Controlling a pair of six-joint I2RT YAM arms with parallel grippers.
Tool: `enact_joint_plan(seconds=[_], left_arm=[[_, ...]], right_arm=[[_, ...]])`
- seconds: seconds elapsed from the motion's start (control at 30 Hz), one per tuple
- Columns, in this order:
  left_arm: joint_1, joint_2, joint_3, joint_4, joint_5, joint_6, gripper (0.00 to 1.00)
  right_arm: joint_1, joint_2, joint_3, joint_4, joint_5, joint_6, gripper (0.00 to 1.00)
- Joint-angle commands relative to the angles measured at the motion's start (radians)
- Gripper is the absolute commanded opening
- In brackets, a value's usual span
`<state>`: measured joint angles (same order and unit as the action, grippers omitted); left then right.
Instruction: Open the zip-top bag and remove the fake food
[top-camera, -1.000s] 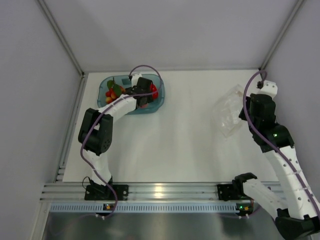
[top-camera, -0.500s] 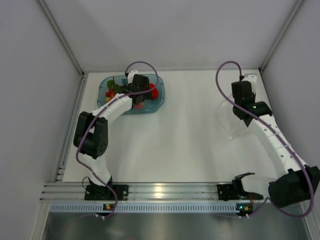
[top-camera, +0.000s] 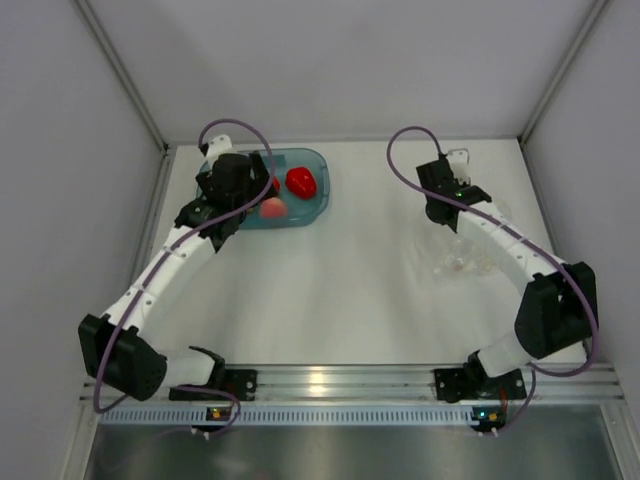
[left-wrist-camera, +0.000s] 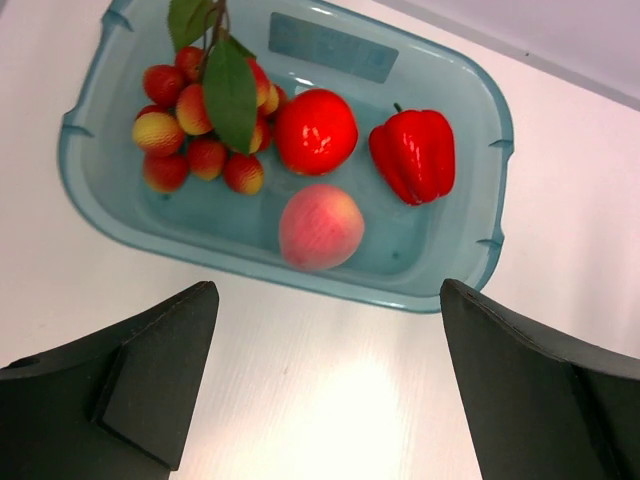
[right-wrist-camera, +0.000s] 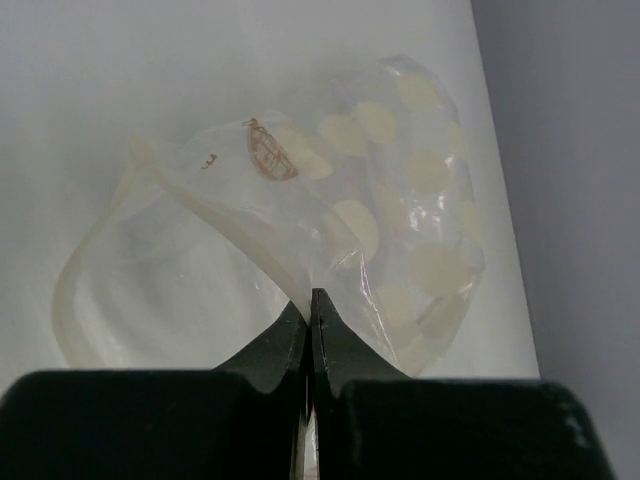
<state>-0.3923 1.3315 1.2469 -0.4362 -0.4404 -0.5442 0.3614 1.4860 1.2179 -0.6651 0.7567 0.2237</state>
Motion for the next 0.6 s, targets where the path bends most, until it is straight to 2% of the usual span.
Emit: enact_joint_plan(seconds=[0.0, 0.07, 0.13, 0.17, 0.3, 0.37, 0.4, 0.53, 0.57], left_arm=[[0.006, -0.066, -0.033, -0.134, -0.034, 0.033, 0.98], [0.006, -0.106, -0.046, -0.166, -0.038, 0.043, 0.98], [0.007, -0.136, -0.064, -0.203, -0.037, 0.059, 0.98], [0.006, -0.167, -0.072, -0.214, -0.035, 0.069, 0.98], [0.006, -0.251, -0.102, -0.274, -0.046, 0.090, 0.98], [0.007, -0.299, -0.115, -0.302, -0.072, 0.098, 0.98], [0.006, -0.313, -0.116, -0.312, -0.075, 0.096, 0.98], [0.006, -0.403, -0.125, -0.352, -0.041, 0.110, 0.98], [0.006, -0.422, -0.138, -0.361, -0.031, 0.128, 0.98]], right_arm=[[0.060, 0.054, 0.071, 0.047, 0.010, 0.091, 0.00], [0.086, 0.095, 0.097, 0.048, 0.000, 0.112, 0.01], [0.100, 0.123, 0.120, 0.044, -0.003, 0.121, 0.15], [0.111, 0.144, 0.149, 0.030, -0.008, 0.124, 0.27], [0.126, 0.135, 0.189, 0.021, -0.042, 0.118, 0.46], [0.128, 0.082, 0.180, 0.033, -0.072, 0.108, 0.68], [0.128, 0.060, 0.174, 0.042, -0.121, 0.098, 0.72], [0.128, -0.073, 0.151, 0.022, -0.149, 0.071, 0.99], [0.128, -0.146, 0.137, 0.025, -0.149, 0.068, 0.99]])
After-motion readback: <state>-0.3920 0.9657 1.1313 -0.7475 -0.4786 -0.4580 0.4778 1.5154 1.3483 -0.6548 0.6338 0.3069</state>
